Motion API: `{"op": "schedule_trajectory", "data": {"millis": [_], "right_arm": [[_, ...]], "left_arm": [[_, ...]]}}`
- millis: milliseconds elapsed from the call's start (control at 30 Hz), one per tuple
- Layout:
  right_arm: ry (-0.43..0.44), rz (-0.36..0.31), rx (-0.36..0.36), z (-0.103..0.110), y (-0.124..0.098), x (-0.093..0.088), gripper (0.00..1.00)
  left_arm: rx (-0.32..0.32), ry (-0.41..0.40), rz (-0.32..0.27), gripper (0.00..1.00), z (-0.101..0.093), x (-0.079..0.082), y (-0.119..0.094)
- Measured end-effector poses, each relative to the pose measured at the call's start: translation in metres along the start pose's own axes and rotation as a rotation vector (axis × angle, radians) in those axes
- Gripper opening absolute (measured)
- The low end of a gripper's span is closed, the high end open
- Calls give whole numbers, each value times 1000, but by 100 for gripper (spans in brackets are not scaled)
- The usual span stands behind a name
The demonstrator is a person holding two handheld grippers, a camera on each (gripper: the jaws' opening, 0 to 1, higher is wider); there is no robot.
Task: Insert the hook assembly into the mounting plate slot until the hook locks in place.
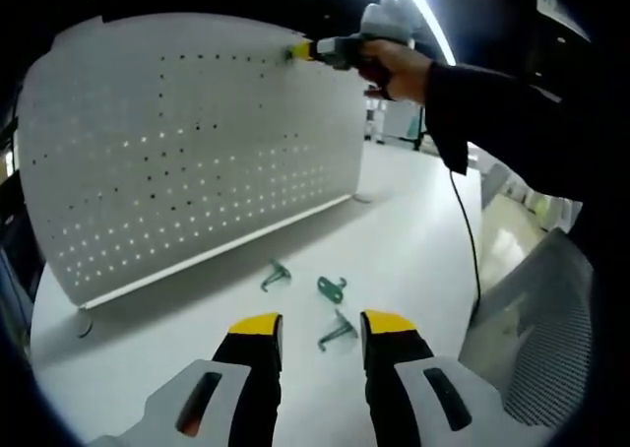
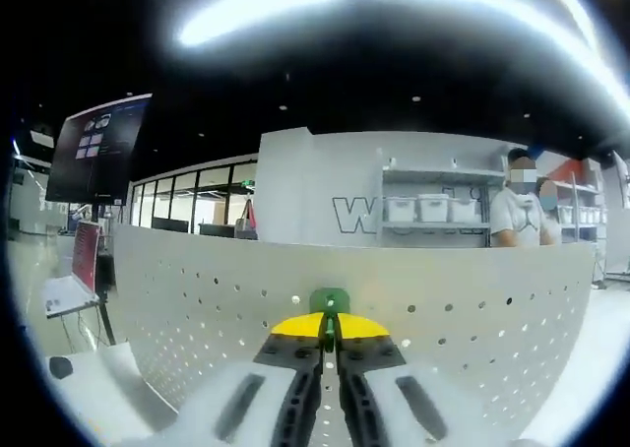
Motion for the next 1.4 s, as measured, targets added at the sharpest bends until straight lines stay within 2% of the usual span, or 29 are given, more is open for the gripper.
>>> {"op": "schedule_trajectory", "data": {"millis": [233, 400, 467, 667, 700, 767, 800, 833, 900, 967, 1033, 1200, 1267, 1300, 1400], "right_arm": [[-14, -8, -5, -1, 1, -2, 1], [-108, -7, -20, 0, 3, -4, 1], [-149, -4, -30, 0, 4, -4, 1], [-345, 25, -70, 3, 5, -4, 2], [-392, 65, -78, 4, 5, -10, 3], [-476, 57, -90, 6, 7, -8, 3], [-484, 61, -96, 6, 7, -8, 3], [-465, 58, -91, 7, 8, -9, 3], [-502, 63, -94, 6, 8, -8, 3], [-499, 58, -92, 6, 7, -9, 3], [-413, 42, -75, 5, 7, -10, 3], [-374, 46, -54, 2, 5, -10, 4], [-281, 57, -26, 4, 3, -14, 6], [-262, 63, -26, 3, 2, -15, 8], [-267, 75, -43, -5, -2, -20, 13]], "left_arm": [[0, -4, 6, 32, 1, -2, 1], [-3, -6, 11, 32, 0, -3, 1], [-4, -6, 14, 32, 0, -4, 1], [-2, -12, 16, 32, 0, -5, 1], [-2, -12, 17, 32, 1, -5, 1], [-1, -13, 17, 32, 1, -5, 1], [-1, -13, 17, 32, 1, -5, 1], [-1, -14, 17, 32, 1, -5, 1], [0, -14, 17, 31, 1, -5, 1], [0, -15, 15, 32, 1, -5, 1], [0, -14, 14, 32, 1, -4, 1], [-4, -11, 16, 32, 0, -5, 1], [-4, -10, 16, 32, 0, -4, 1], [-3, -10, 16, 32, 0, -4, 1], [-1, -11, 14, 32, 1, -4, 1]]}}
Point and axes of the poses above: the point that each gripper's makers call its tool centre point, and the gripper's own axes: y roughly forward along the fingers, z roughly to its left, x roughly out of its top, the point moved 1 cm from there along -y, roughly backward along the fingers, and after that the axes turned 2 degrees about y, right-handed, at the moved point
